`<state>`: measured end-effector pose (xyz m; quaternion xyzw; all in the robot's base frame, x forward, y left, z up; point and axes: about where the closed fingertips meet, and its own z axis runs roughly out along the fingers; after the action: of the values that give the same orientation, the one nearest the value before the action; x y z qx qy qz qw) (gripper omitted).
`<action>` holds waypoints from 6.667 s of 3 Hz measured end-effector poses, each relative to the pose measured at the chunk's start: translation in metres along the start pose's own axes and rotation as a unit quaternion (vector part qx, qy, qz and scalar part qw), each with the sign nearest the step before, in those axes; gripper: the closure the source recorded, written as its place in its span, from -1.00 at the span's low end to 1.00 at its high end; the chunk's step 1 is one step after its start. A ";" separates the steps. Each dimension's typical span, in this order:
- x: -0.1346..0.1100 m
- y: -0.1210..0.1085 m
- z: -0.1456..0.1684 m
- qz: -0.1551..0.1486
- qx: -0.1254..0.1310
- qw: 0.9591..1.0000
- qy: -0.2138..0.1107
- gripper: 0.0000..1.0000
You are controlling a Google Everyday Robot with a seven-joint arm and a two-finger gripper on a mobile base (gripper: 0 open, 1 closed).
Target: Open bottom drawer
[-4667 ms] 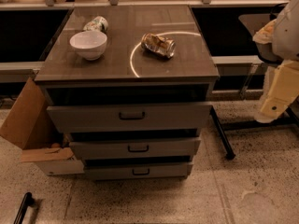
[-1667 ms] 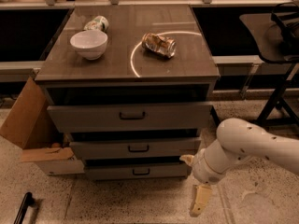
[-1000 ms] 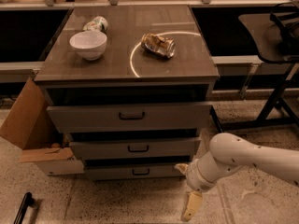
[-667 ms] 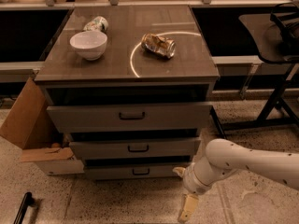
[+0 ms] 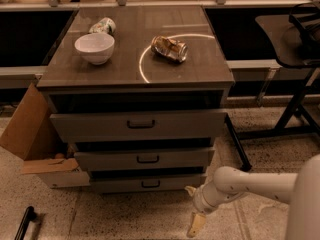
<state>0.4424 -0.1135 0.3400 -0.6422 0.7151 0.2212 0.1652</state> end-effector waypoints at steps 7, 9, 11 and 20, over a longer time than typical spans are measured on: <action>0.040 -0.121 0.099 -0.112 0.094 0.988 0.042 -1.00; 0.042 -0.152 0.116 -0.123 0.108 0.986 0.042 -1.00; 0.048 -0.175 0.136 -0.117 0.098 0.987 0.045 -1.00; 0.069 -0.048 0.142 -0.113 0.039 0.992 -0.051 1.00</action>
Offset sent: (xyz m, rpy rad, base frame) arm 0.0163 0.0056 -0.0340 -0.0243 -0.0193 -0.0065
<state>0.4747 -0.0999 0.1788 -0.6999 0.6367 0.2053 0.2501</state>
